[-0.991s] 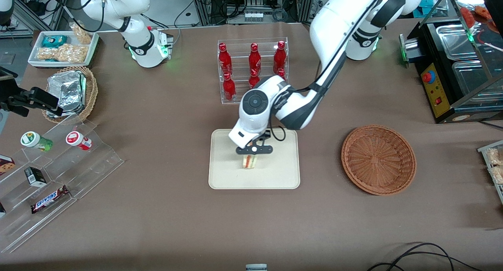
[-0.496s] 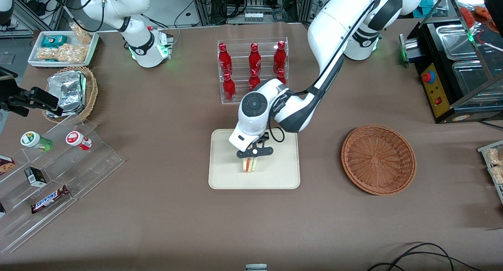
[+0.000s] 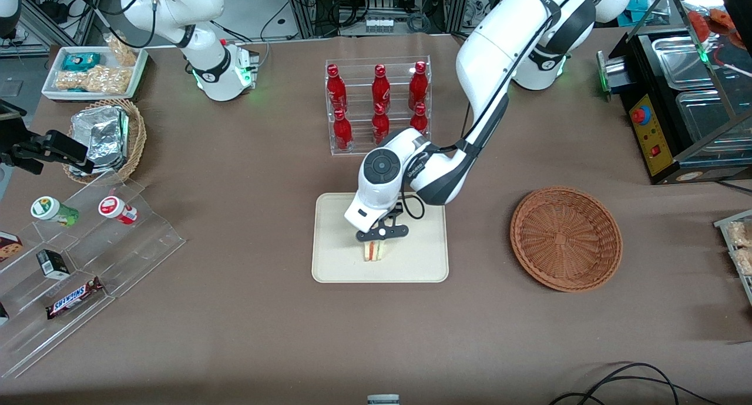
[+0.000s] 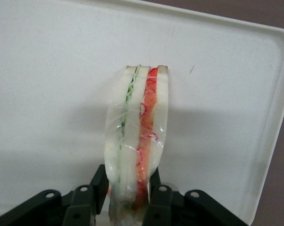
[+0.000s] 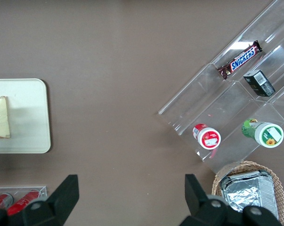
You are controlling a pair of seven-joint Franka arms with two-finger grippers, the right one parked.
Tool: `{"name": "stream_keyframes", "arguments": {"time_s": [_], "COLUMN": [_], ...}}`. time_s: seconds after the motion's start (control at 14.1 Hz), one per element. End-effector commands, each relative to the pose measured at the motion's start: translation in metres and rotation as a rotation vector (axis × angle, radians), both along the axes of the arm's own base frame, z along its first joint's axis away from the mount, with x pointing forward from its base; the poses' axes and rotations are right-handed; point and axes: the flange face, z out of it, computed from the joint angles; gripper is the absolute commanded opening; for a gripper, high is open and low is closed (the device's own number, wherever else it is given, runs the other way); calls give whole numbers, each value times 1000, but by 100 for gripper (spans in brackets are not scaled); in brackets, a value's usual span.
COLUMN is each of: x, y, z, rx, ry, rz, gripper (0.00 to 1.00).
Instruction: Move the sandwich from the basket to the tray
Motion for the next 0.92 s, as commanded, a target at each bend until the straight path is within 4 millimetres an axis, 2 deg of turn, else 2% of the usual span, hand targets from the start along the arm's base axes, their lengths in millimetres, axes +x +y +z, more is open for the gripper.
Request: {"name": "stream_keyframes", "arguments": {"time_s": [0.0,0.21,0.28,0.35,0.5,0.57,0.71,0.85], "x": [-6,-19,-15,-9,-10,7,10,22], "y": [4,26,44,64,89,126,159,212], "z": [65,164,193,213,238,245,243,240], "rx": [11,69,72,91,172,201,238,259], "ry": [-25,-20,-30,-26,-40,-12,25,47], "rz": [51,85,100,128,151,202,242,304], "gripper": [100,100,100,100,100,100,100,100]}}
